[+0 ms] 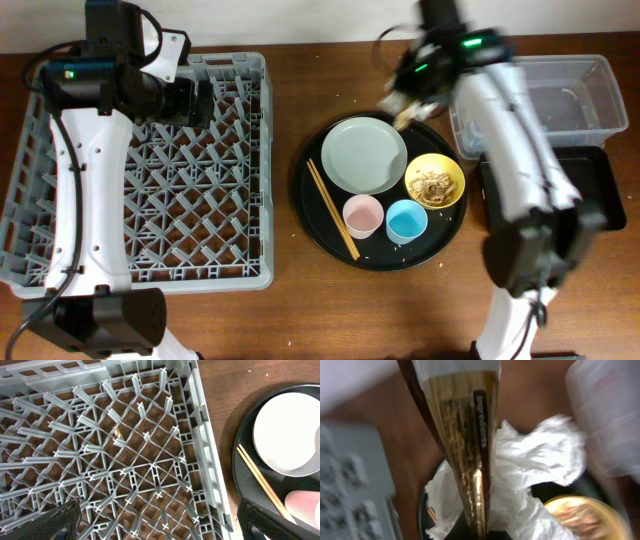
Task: Sort waste into correct bins and load items into the dishwasher rack
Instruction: 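Grasp the tissue and gold wrapper from the white plate with the right gripper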
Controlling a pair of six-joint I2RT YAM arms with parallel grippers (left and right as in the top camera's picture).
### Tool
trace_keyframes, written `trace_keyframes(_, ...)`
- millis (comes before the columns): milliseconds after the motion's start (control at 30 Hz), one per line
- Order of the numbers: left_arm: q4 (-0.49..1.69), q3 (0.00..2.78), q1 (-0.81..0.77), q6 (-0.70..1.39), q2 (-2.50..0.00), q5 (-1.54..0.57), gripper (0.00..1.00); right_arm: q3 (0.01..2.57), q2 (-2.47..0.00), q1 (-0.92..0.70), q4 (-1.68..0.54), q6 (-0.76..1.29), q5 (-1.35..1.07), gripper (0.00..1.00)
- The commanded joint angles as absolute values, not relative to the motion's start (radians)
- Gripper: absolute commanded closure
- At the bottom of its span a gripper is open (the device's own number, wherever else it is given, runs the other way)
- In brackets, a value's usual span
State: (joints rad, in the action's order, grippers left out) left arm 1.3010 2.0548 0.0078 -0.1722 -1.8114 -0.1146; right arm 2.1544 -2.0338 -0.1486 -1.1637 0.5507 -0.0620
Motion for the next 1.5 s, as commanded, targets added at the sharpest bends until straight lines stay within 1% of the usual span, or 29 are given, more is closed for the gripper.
trace_keyframes(0, 1.303, 2.073, 0.009, -0.174, -1.819, -0.111, 0.01, 2.176, -2.012, 0.03, -1.167, 0.528, -0.019, 0.96)
trace_keyframes(67, 1.303, 2.073, 0.009, -0.174, -1.819, -0.111, 0.01, 2.176, -2.053, 0.128, -1.131, 0.531, 0.005, 0.96)
trace_keyframes(167, 1.303, 2.073, 0.009, -0.174, -1.819, -0.111, 0.01, 2.175, -2.145, 0.208, -1.011, 0.532, 0.004, 0.95)
trace_keyframes(200, 1.303, 2.073, 0.009, -0.174, -1.819, -0.111, 0.01, 2.175, -2.167, 0.218, -0.973, 0.532, 0.004, 0.79)
trace_keyframes(233, 1.303, 2.073, 0.009, -0.173, -1.819, -0.111, 0.01, 2.175, -2.177, 0.223, -0.952, 0.53, 0.004, 0.24)
trace_keyframes(267, 1.303, 2.073, 0.009, -0.174, -1.819, -0.111, 0.01, 2.177, -2.168, 0.224, -0.961, 0.529, 0.0, 0.18)
trace_keyframes(367, 1.303, 2.073, 0.009, -0.174, -1.819, -0.111, 0.01, 2.179, -2.118, 0.224, -0.989, 0.527, -0.03, 0.12)
trace_keyframes(400, 1.303, 2.073, 0.009, -0.173, -1.819, -0.111, 0.01, 2.179, -2.089, 0.224, -0.995, 0.52, -0.035, 0.12)
trace_keyframes(433, 1.303, 2.073, 0.009, -0.174, -1.819, -0.111, 0.01, 2.179, -2.052, 0.217, -1.015, 0.426, -0.107, 0.12)
trace_keyframes(467, 1.303, 2.073, 0.009, -0.174, -1.819, -0.111, 0.01, 2.179, -2.026, 0.2, -1.06, 0.376, -0.131, 0.12)
trace_keyframes(533, 1.303, 2.073, 0.009, -0.174, -1.819, -0.111, 0.01, 2.179, -2.003, 0.143, -1.196, 0.343, -0.137, 0.13)
trace_keyframes(600, 1.303, 2.073, 0.009, -0.174, -1.819, -0.111, 0.01, 2.148, -2.005, 0.01, -1.364, 0.31, -0.127, 0.18)
trace_keyframes(633, 1.303, 2.073, 0.009, -0.174, -1.819, -0.111, 0.01, 2.096, -2.009, -0.084, -1.374, 0.312, -0.065, 0.21)
trace_keyframes(700, 1.303, 2.073, 0.009, -0.174, -1.819, -0.111, 0.01, 1.934, -2.021, -0.209, -1.332, 0.376, -0.036, 0.3)
trace_keyframes(767, 1.303, 2.073, 0.009, -0.174, -1.819, -0.111, 0.01, 1.801, -2.021, -0.243, -1.257, 0.424, -0.034, 0.39)
trace_keyframes(833, 1.303, 2.073, 0.009, -0.174, -1.819, -0.111, 0.01, 1.692, -2.021, -0.244, -1.188, 0.416, -0.034, 0.42)
trace_keyframes(900, 1.303, 2.073, 0.009, -0.174, -1.819, -0.111, 0.01, 1.616, -2.021, -0.249, -1.116, 0.335, -0.032, 0.48)
trace_keyframes(933, 1.303, 2.073, 0.009, -0.174, -1.819, -0.111, 0.01, 1.579, -2.021, -0.249, -1.081, 0.325, -0.028, 0.53)
trace_keyframes(1000, 1.303, 2.073, 0.009, -0.174, -1.819, -0.111, 0.01, 1.519, -2.021, -0.249, -1.026, 0.325, 0.023, 0.55)
trace_keyframes(1033, 1.303, 2.073, 0.009, -0.174, -1.819, -0.111, 0.01, 1.515, -2.021, -0.249, -1.02, 0.325, 0.025, 0.56)
trace_keyframes(1067, 1.303, 2.073, 0.009, -0.174, -1.819, -0.111, 0.01, 1.515, -2.021, -0.249, -1.012, 0.325, 0.025, 0.65)
trace_keyframes(1100, 1.303, 2.073, 0.009, -0.174, -1.819, -0.111, 0.01, 1.515, -2.021, -0.249, -1.003, 0.326, 0.044, 0.67)
trace_keyframes(1167, 1.303, 2.073, 0.009, -0.174, -1.819, -0.111, 0.01, 1.514, -2.021, -0.249, -0.99, 0.326, 0.047, 0.68)
trace_keyframes(1200, 1.303, 2.073, 0.009, -0.173, -1.819, -0.111, 0.0, 1.514, -2.021, -0.249, -0.985, 0.326, 0.047, 0.75)
trace_keyframes(1233, 1.303, 2.073, 0.009, -0.173, -1.819, -0.111, 0.01, 1.514, -2.021, -0.249, -0.985, 0.326, 0.047, 0.76)
trace_keyframes(1267, 1.303, 2.073, 0.009, -0.174, -1.819, -0.111, 0.01, 1.514, -2.021, -0.249, -0.985, 0.326, 0.047, 0.81)
trace_keyframes(1300, 1.303, 2.073, 0.009, -0.174, -1.819, -0.111, 0.01, 1.514, -2.021, -0.249, -0.982, 0.326, 0.047, 0.88)
trace_keyframes(1367, 1.303, 2.073, 0.009, -0.174, -1.819, -0.111, 0.01, 1.515, -2.021, -0.249, -0.982, 0.326, 0.047, 0.96)
trace_keyframes(1467, 1.303, 2.073, 0.009, -0.173, -1.819, -0.111, 0.01, 1.539, -2.014, -0.247, -1.0, 0.302, 0.046, 0.96)
